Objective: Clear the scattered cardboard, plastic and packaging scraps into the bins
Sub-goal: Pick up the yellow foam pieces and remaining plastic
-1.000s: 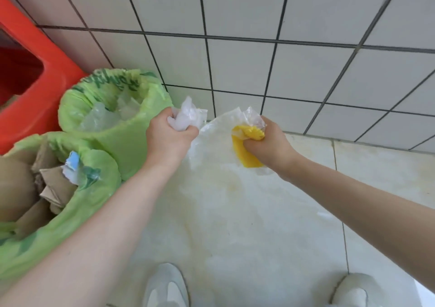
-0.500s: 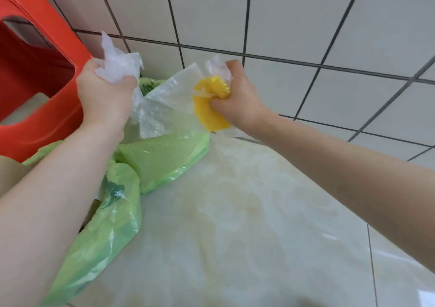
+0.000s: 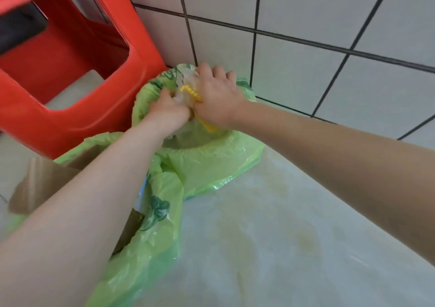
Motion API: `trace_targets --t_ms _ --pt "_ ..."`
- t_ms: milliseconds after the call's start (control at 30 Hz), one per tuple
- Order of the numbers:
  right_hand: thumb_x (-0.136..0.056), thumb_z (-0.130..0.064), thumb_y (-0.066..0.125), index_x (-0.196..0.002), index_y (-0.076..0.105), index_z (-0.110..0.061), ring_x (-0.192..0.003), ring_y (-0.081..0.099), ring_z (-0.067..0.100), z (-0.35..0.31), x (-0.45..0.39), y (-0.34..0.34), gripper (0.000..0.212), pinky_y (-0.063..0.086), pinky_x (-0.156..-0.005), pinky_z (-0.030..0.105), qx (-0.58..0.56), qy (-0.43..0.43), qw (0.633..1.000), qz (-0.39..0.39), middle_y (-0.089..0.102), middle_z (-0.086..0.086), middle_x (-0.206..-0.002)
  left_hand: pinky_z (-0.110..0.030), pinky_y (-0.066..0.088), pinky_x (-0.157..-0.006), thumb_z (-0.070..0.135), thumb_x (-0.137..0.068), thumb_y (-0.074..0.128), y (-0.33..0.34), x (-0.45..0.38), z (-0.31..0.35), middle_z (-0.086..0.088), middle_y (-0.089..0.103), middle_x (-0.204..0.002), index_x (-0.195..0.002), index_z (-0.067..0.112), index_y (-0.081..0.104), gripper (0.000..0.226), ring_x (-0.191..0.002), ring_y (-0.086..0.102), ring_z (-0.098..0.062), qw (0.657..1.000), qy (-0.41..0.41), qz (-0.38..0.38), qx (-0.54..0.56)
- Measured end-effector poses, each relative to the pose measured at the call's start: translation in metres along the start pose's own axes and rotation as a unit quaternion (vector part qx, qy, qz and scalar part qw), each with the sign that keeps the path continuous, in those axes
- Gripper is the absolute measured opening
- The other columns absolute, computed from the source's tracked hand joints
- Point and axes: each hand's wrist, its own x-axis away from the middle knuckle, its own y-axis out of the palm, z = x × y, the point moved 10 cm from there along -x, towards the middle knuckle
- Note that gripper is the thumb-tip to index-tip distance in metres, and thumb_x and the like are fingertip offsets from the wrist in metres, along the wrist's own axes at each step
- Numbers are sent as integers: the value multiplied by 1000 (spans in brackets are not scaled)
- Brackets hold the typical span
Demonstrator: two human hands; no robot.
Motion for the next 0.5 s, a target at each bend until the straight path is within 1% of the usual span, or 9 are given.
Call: trace_targets --t_ms 33,100,133,200,267,300,367,433,500 --pt "-88 -30 48 -133 33 -12 -125 32 40 -1 -2 10 51 33 -102 50 14 -10 1000 -26 37 17 -134 -37 53 -75 24 -76 57 9 -5 -3 -17 45 -138 -149 24 16 83 -113 55 -38 997 1 -36 -70" --pt "-95 -36 40 -135 33 -10 -129 27 41 -2 -6 36 48 31 -103 53 59 -22 994 -91 34 18 -139 -40 47 -91 17 -90 50 34 -10 -7 -19 32 -147 -152 11 -1 80 -125 46 -36 972 2 -102 -212" --pt "-98 -35 38 -137 32 -10 -131 27 42 0 -10 49 47 32 -103 53 84 -16 988 -129 33 19 -140 -40 41 -100 15 -95 45 41 -10 -7 -19 26 -151 -151 5 -5 76 -130 41 -35 958 6 -118 -260" --pt "-98 -26 40 -138 33 -8 -126 35 41 6 -21 72 44 37 -100 49 122 3 972 -199 39 20 -136 -41 39 -104 15 -97 42 53 -20 -13 -21 24 -152 -151 2 -5 72 -133 38 -36 937 -3 -147 -318" --pt "-96 -15 44 -130 44 -3 -98 53 29 11 -30 84 36 47 -78 35 129 -2 960 -249 53 15 -108 -45 42 -105 14 -97 44 55 -33 -24 -22 27 -151 -152 4 -5 74 -131 42 -38 928 -36 -163 -332" --pt "-95 -12 45 -121 50 -1 -82 54 23 14 -33 89 29 45 -68 31 134 -6 954 -270 54 10 -92 -46 42 -105 13 -96 45 54 -38 -29 -21 28 -151 -152 5 -4 75 -130 43 -38 929 -52 -167 -326" --pt "-94 -8 45 -105 54 -4 -66 48 18 24 -39 97 14 42 -66 30 153 4 941 -301 47 5 -75 -46 43 -104 12 -96 47 56 -43 -38 -21 29 -150 -152 6 -1 74 -127 45 -38 933 -77 -174 -304" --pt "-94 -7 45 -98 53 -5 -65 47 18 27 -41 99 10 41 -67 29 174 14 931 -321 46 5 -74 -42 40 -106 15 -96 48 55 -41 -37 -20 29 -151 -152 4 1 74 -129 43 -36 938 -82 -179 -285" --pt "-95 -7 44 -106 57 0 -72 54 20 22 -42 99 19 44 -61 27 157 14 932 -327 54 6 -82 -38 36 -105 16 -97 46 54 -36 -34 -19 29 -152 -152 1 5 71 -133 39 -34 942 -80 -190 -265"
